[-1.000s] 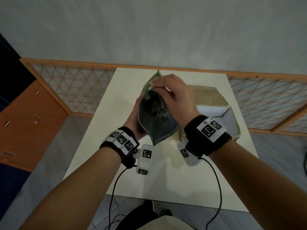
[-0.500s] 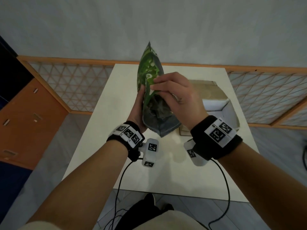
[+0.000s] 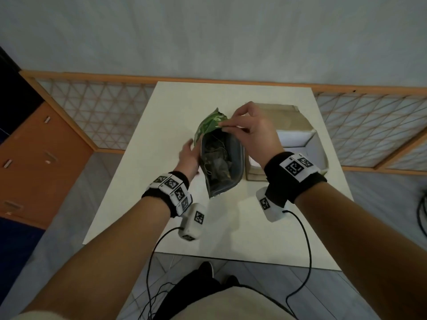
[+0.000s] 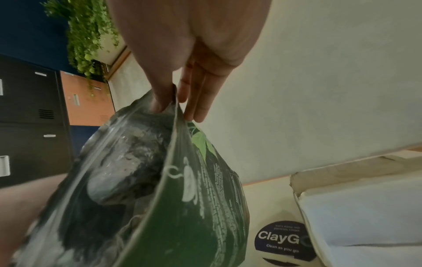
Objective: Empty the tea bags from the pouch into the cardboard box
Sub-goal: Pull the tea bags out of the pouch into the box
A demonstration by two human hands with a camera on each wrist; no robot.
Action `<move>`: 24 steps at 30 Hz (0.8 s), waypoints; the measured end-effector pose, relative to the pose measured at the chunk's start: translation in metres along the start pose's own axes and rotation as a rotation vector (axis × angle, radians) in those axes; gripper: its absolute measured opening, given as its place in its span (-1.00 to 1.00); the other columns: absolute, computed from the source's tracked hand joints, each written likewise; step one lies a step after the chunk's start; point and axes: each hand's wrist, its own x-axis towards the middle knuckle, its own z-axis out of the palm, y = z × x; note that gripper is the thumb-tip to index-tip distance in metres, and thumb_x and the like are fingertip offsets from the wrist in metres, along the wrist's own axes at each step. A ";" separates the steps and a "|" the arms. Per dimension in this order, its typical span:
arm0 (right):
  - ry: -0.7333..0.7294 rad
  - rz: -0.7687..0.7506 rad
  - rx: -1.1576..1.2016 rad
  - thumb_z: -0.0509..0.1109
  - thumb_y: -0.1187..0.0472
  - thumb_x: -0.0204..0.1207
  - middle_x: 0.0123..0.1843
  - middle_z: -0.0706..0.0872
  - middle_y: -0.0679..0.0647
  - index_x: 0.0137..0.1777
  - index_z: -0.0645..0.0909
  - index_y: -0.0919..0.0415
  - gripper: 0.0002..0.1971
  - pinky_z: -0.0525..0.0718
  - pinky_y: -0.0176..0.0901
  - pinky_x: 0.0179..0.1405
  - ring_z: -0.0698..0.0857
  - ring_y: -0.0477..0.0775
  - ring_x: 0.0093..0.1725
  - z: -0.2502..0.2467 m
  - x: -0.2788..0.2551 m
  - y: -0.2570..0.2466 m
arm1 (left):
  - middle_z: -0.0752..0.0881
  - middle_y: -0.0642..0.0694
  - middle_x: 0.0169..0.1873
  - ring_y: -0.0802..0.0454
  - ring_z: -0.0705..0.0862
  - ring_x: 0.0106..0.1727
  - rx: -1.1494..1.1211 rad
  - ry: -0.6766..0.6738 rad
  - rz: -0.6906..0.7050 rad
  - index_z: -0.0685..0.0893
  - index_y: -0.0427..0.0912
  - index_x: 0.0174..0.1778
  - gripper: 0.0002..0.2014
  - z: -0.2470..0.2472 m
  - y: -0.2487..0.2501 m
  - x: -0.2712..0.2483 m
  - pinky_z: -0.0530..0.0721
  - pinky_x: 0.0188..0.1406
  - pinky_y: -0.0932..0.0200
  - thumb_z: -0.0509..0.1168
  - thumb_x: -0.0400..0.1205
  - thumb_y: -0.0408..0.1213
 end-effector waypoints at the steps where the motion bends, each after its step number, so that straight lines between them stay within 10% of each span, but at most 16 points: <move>1: 0.005 -0.003 -0.007 0.48 0.20 0.49 -0.03 0.50 -0.01 -0.01 0.83 0.13 -0.86 0.58 -0.30 -0.02 0.58 -0.03 -0.07 -0.001 0.002 0.000 | 0.52 -0.09 0.47 -0.07 0.56 0.42 0.064 0.032 0.176 0.47 -0.04 0.56 -0.23 -0.004 0.007 -0.001 0.63 0.41 -0.08 0.28 0.50 0.34; 3: 0.007 -0.024 -0.022 0.47 0.20 0.48 -0.10 0.46 0.00 0.00 0.82 0.13 -0.85 0.51 -0.39 -0.09 0.52 -0.05 -0.13 -0.003 0.007 -0.003 | 0.47 0.06 0.38 0.08 0.52 0.44 0.149 0.011 0.519 0.51 0.02 0.50 -0.53 -0.010 0.023 -0.013 0.57 0.38 0.26 0.32 0.69 0.04; 6: -0.004 -0.040 -0.022 0.46 0.25 0.48 -0.18 0.54 -0.01 0.02 0.81 0.14 -0.84 0.43 -0.62 -0.15 0.53 -0.15 -0.21 -0.004 0.012 -0.012 | 0.57 0.25 0.25 0.11 0.60 0.33 0.391 -0.100 0.753 0.54 0.23 0.40 -0.57 -0.016 0.043 -0.024 0.65 0.27 0.20 0.44 0.63 -0.08; 12: -0.107 0.137 0.217 0.37 0.44 0.49 -0.17 0.65 -0.13 0.19 0.60 0.02 -0.63 0.61 -0.53 -0.33 0.73 -0.06 -0.08 -0.008 0.012 -0.022 | 0.67 -0.06 0.13 -0.01 0.69 0.11 0.631 -0.037 0.820 0.61 0.02 0.49 -0.55 -0.018 0.056 -0.022 0.67 0.26 -0.06 0.40 0.66 -0.29; 18: -0.048 0.154 0.312 0.40 0.42 0.48 -0.01 0.74 0.08 0.07 0.33 0.05 -0.64 0.75 -0.05 0.07 0.75 -0.03 0.04 -0.012 0.007 -0.031 | 0.57 -0.11 -0.03 -0.03 0.66 -0.06 0.725 0.026 0.846 0.72 0.06 0.37 -0.68 -0.006 0.067 -0.026 0.67 0.07 0.04 0.37 0.69 -0.23; 24: -0.098 0.173 0.097 0.54 0.29 0.35 0.06 0.56 0.06 0.04 0.31 0.10 -0.56 0.75 0.00 -0.16 0.68 -0.10 -0.10 -0.006 -0.027 -0.010 | 0.54 -0.08 -0.04 -0.08 0.67 -0.05 0.699 0.092 0.801 0.73 0.12 0.20 -0.75 0.001 0.072 -0.029 0.66 0.06 0.05 0.26 0.73 -0.28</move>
